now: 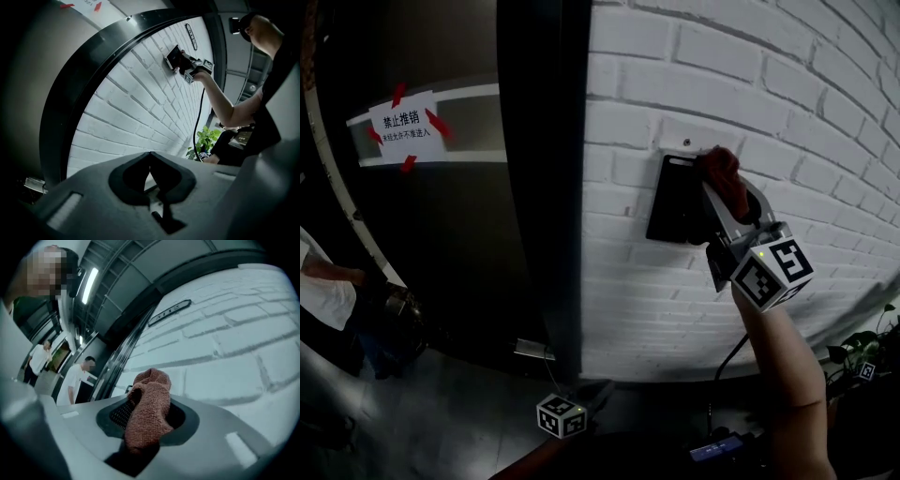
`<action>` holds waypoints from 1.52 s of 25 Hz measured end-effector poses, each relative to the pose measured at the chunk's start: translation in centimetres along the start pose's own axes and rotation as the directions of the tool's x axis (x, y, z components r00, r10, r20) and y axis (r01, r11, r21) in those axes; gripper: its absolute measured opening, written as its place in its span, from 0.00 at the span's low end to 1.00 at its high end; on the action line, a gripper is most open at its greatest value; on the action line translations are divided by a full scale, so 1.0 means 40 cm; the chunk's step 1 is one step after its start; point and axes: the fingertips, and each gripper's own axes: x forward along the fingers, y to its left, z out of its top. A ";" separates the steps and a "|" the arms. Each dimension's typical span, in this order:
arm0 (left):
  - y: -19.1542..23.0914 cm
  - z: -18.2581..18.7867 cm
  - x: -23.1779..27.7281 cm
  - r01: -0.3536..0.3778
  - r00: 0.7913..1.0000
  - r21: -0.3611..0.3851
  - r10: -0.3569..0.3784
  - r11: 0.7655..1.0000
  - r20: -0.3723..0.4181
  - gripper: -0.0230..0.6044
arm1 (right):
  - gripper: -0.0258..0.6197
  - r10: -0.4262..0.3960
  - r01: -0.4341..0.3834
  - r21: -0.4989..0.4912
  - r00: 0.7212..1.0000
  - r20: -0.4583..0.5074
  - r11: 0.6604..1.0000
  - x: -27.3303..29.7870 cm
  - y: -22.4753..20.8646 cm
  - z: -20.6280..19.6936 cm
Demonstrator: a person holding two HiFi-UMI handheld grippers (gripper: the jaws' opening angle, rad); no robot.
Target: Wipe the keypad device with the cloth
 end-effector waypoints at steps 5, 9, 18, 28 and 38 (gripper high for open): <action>0.016 -0.009 -0.020 0.018 1.000 -0.012 -0.018 1.000 -0.010 0.04 | 0.25 0.037 -0.170 -0.643 0.976 -0.214 0.747 0.041 0.058 0.039; 0.008 -0.023 -0.017 0.034 0.999 -0.021 -0.034 0.999 -0.009 0.04 | 0.23 0.009 -0.397 -0.814 0.901 -0.434 0.424 0.081 0.111 0.023; 0.002 -0.033 -0.015 0.025 0.999 -0.066 -0.023 0.997 0.040 0.04 | 0.22 -0.111 -0.749 -0.656 0.662 -0.741 -0.094 0.101 0.226 -0.126; -0.001 -0.052 -0.021 0.005 0.999 -0.069 -0.002 0.998 0.045 0.04 | 0.21 0.008 -0.645 -0.733 0.750 -0.662 -0.215 0.024 0.301 -0.305; -0.009 -0.063 -0.027 0.020 1.000 -0.056 -0.020 0.998 -0.001 0.04 | 0.20 0.036 -0.288 -0.930 0.957 -0.288 0.228 0.016 0.109 -0.035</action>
